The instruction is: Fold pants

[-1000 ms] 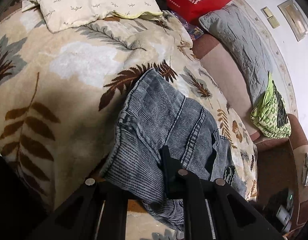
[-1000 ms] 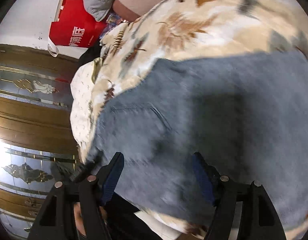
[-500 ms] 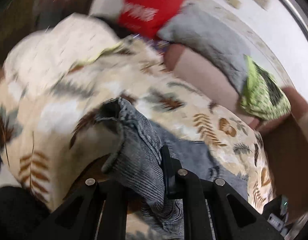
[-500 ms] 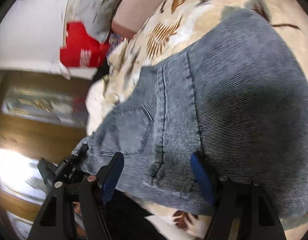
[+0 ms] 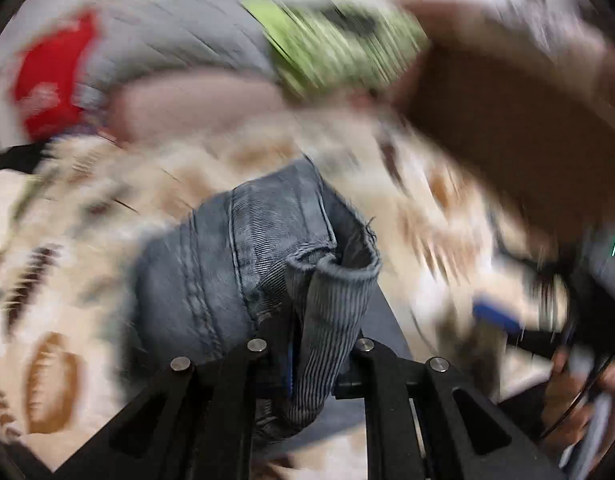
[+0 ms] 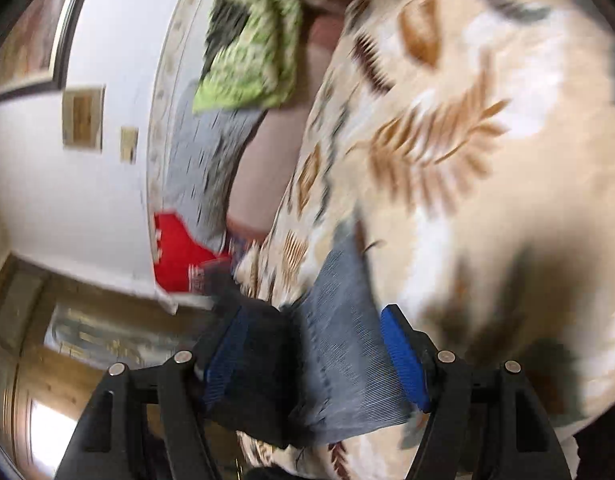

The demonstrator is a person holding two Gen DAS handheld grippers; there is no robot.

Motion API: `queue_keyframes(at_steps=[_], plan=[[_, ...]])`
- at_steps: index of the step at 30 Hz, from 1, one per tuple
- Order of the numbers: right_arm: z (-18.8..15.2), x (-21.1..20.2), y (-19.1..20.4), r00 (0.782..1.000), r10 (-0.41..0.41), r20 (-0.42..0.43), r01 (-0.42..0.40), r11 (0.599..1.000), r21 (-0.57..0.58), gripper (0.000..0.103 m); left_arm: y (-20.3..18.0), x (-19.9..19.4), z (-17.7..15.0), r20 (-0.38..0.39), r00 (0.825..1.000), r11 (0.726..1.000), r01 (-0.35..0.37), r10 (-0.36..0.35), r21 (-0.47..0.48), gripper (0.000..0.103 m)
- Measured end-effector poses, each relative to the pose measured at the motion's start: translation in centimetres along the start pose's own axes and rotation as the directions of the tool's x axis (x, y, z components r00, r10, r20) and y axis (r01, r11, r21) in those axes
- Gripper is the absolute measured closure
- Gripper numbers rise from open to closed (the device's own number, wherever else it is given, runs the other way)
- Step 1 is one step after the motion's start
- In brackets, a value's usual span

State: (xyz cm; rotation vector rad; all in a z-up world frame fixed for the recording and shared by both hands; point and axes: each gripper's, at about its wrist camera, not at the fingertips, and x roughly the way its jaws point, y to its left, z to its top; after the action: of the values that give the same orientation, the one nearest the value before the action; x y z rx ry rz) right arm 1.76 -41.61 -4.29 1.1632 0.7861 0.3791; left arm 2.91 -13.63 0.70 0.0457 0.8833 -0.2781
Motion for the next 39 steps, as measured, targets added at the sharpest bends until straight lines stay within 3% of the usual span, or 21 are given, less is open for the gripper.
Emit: queue_keyframes(at_steps=[2,3,4,6,8,9,11,13,15,17,19,23,24,26,28,30,34,39], plan=[[0.5,-0.6,-0.9,1.000,-0.023,0.015,0.023,1.000,0.016,0.031,-1.9,4.4,-1.6,-0.162,0.987,0.997,0.009,0.002,0.071,0.085],[0.3,-0.4,-1.0,0.999,-0.034,0.015,0.033,0.999,0.022,0.031,-2.1,4.8,-2.0,-0.181,0.983,0.997,-0.002,0.017,0.084,0.085],[0.3,-0.4,-1.3,0.999,-0.044,0.009,0.044,0.999,0.023,0.031,-1.9,3.9,-1.9,-0.146,0.989,0.997,0.017,-0.006,0.073,0.084],[0.2,0.0,-0.9,0.998,-0.056,0.001,0.056,0.998,0.011,0.031,-0.9,1.2,-1.2,-0.104,0.988,0.993,0.117,-0.114,0.027,0.069],[0.1,0.4,-0.3,0.998,-0.057,-0.007,0.057,0.998,-0.011,0.031,1.3,-2.8,-0.6,-0.025,0.976,0.976,0.216,-0.217,-0.026,0.043],[-0.1,0.7,0.4,0.999,-0.047,-0.024,0.047,0.999,-0.026,0.031,2.5,-4.9,-0.5,0.043,0.972,0.972,0.232,-0.230,-0.044,0.037],[-0.8,1.9,1.3,0.998,-0.023,-0.062,0.021,0.999,-0.046,0.031,6.2,-8.5,-0.7,0.173,0.971,0.978,0.184,-0.165,-0.100,0.027],[-2.3,3.1,3.0,0.989,-0.001,-0.145,-0.011,0.997,-0.081,0.031,9.6,-9.5,-1.4,0.214,0.975,0.982,0.102,-0.066,-0.159,0.025],[-3.9,3.8,4.3,0.981,-0.039,-0.192,0.013,0.991,-0.134,0.031,12.9,-8.3,-2.0,0.165,0.986,0.978,0.001,0.034,-0.210,0.025],[-5.3,4.3,4.7,0.971,-0.072,-0.228,0.038,0.988,-0.150,0.031,15.2,-6.3,-3.1,0.097,0.993,0.966,-0.046,0.072,-0.254,0.026],[-6.3,4.7,4.8,0.965,-0.078,-0.252,0.044,0.990,-0.137,0.031,16.3,-4.8,-4.3,0.043,0.997,0.958,-0.051,0.066,-0.282,0.026],[-7.0,5.7,5.5,0.957,-0.053,-0.284,0.019,0.992,-0.123,0.031,15.8,-3.0,-5.8,0.020,1.000,0.961,-0.014,0.020,-0.275,0.026],[-7.1,6.2,5.3,0.954,-0.080,-0.290,0.040,0.989,-0.139,0.031,15.7,-2.9,-5.8,0.020,1.000,0.961,-0.009,0.016,-0.278,0.026],[-7.1,7.8,2.9,0.924,-0.238,-0.301,0.202,0.969,-0.145,0.032,15.6,-3.2,-5.9,0.029,1.000,0.958,0.010,-0.001,-0.287,0.026],[-7.1,7.8,0.6,0.938,-0.174,-0.300,0.171,0.985,-0.038,0.036,15.4,-4.0,-5.9,0.063,0.998,0.960,0.012,0.006,-0.279,0.026],[-6.9,7.1,1.5,0.940,-0.181,-0.289,0.173,0.984,-0.051,0.036,15.2,-3.8,-5.4,0.089,0.996,0.965,-0.008,0.033,-0.263,0.025],[-7.0,7.7,3.9,0.932,-0.219,-0.288,0.193,0.974,-0.114,0.036,15.1,-1.4,-5.8,0.014,0.999,0.964,-0.028,0.032,-0.263,0.025],[-6.9,9.6,3.0,0.904,-0.282,-0.322,0.268,0.959,-0.088,0.036,15.2,-1.0,-6.0,0.011,1.000,0.963,-0.019,0.023,-0.270,0.025]])
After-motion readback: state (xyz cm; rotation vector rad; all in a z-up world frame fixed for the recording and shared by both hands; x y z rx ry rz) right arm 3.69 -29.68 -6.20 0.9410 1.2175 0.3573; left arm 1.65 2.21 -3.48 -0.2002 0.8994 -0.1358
